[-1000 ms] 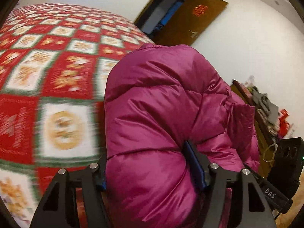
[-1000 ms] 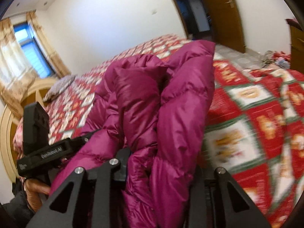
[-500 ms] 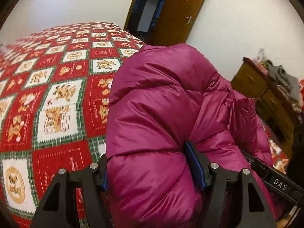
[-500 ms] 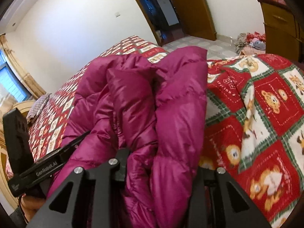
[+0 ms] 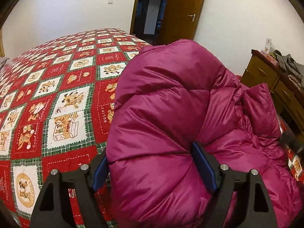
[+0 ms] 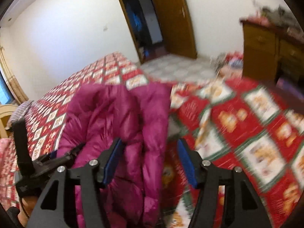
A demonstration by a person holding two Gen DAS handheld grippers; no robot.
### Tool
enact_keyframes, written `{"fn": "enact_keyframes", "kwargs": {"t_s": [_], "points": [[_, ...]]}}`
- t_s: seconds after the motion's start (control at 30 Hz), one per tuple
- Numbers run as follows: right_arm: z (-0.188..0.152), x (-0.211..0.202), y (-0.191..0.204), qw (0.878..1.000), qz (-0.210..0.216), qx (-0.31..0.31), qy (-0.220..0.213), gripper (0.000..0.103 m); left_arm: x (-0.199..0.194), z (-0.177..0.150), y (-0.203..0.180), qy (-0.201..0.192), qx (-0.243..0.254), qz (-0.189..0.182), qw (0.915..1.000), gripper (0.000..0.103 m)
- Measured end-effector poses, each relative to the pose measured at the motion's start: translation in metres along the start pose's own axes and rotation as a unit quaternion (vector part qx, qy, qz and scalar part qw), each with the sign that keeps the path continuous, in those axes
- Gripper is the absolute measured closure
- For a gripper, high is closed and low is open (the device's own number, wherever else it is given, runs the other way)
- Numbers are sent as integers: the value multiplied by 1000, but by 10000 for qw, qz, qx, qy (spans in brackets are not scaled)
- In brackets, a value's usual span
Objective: Fold large clothes
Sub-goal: 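Lower the jacket bundle onto the quilt and open both tools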
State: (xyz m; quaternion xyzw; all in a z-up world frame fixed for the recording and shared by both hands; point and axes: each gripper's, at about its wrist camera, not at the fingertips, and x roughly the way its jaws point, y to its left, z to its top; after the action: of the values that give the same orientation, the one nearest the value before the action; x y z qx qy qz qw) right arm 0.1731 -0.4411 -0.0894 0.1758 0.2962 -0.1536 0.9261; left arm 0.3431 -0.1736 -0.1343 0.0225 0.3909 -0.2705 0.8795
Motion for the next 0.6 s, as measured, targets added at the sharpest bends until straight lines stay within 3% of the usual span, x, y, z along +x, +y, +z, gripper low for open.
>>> {"fn": "enact_keyframes", "kwargs": {"t_s": [0.1, 0.27, 0.33, 0.47, 0.6], "points": [[22, -9, 9, 9997, 47, -7, -224, 50, 0, 1, -3, -10, 66, 85, 9999, 21], [56, 39, 41, 9980, 496, -13, 380, 55, 1, 3, -13, -5, 286, 337, 9990, 21], [58, 62, 42, 9974, 375, 11, 612, 57, 1, 4, -18, -11, 446, 468, 9979, 21], [44, 92, 29, 9953, -317, -10, 910, 58, 2, 5, -22, -21, 613, 564, 9965, 21], [23, 97, 6, 9933, -511, 10, 1037, 61, 8, 8, -27, -6, 643, 573, 9963, 15]]}}
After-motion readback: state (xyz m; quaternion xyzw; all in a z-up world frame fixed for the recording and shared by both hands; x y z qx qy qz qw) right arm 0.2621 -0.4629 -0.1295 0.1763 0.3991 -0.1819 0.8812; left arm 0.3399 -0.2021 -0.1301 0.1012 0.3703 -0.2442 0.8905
